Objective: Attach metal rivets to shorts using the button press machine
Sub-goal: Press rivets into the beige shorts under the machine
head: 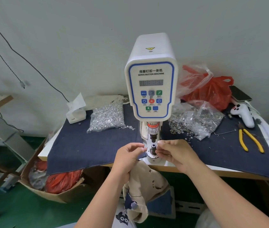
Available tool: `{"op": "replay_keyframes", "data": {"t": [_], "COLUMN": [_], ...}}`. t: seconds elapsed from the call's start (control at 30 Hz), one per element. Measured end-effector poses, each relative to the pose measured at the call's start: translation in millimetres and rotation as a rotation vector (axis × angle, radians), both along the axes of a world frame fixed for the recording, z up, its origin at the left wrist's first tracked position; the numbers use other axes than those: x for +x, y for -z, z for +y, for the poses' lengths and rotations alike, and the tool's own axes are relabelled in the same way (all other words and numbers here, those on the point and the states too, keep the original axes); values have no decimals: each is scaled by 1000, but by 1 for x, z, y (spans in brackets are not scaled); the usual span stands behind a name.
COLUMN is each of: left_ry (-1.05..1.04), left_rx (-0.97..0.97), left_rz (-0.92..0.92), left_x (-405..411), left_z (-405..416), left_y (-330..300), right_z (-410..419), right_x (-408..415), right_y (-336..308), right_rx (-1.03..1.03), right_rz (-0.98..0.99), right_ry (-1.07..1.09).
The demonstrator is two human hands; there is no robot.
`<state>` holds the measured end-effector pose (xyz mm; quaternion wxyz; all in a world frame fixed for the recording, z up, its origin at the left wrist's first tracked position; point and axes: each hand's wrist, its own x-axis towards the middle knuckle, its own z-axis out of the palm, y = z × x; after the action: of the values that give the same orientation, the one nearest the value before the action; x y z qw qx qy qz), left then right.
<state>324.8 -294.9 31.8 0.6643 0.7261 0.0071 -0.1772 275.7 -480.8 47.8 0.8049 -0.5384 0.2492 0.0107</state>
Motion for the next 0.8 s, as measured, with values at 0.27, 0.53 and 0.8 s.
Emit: {"op": "replay_keyframes", "data": {"t": [0.27,0.53,0.8], "left_ry": [26,-10,29], "left_rx": [-36,-69,2], "left_rz": [62,23,-141], "left_x": [2,3,3], "left_z": [-3,-10,-20], "left_y": [1,6,4], "right_z": [5,5,-12], "right_x": [2,3,2], "right_y": [-9,-10,-6], "right_rx": [214,351,264], "right_rz": [60,64,99], "right_ry": [-20,-30,-118]}}
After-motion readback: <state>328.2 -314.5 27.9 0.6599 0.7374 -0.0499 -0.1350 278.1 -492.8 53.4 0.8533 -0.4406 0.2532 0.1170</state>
